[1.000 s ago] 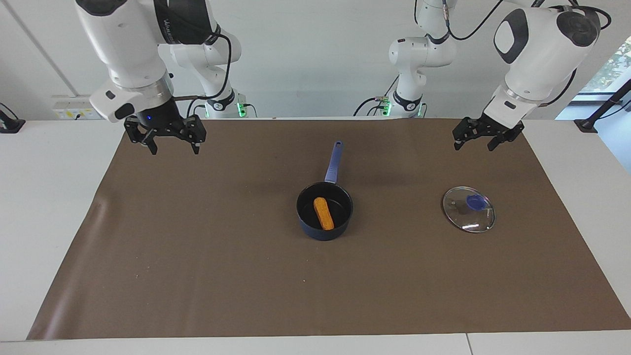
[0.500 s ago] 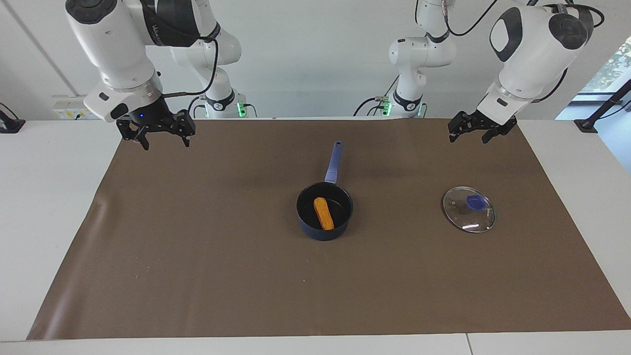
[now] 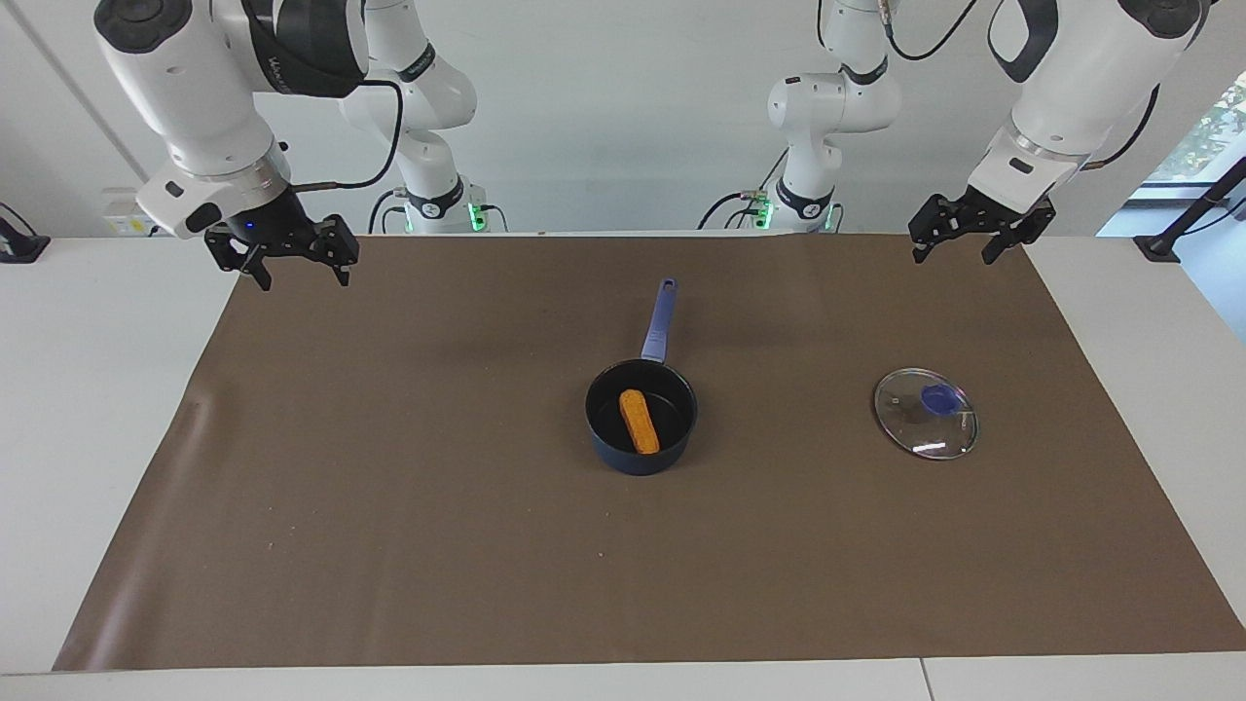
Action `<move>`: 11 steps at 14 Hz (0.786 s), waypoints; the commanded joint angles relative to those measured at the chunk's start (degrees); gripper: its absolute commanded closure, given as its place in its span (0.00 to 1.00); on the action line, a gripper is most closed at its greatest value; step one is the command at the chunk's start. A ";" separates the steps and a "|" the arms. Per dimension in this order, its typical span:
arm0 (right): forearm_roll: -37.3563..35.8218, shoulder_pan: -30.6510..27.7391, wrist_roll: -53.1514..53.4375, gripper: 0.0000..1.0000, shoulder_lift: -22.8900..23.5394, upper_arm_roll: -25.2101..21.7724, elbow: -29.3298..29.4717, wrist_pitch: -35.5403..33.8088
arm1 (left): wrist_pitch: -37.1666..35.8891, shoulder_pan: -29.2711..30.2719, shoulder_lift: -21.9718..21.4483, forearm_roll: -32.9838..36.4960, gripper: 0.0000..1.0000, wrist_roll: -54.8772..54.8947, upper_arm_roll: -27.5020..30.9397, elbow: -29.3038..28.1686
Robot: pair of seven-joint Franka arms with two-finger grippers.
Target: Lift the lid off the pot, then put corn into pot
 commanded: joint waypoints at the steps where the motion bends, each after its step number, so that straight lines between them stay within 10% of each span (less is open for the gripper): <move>1: 0.81 -1.87 -1.10 0.00 -2.40 0.50 -2.72 0.24 | 0.25 -0.02 0.23 0.91 0.00 0.60 -0.11 0.42; 11: 1.59 -3.55 -1.46 0.00 -0.29 -0.20 -0.08 -0.20 | 1.39 0.16 -0.38 0.65 0.00 0.60 -0.02 -1.07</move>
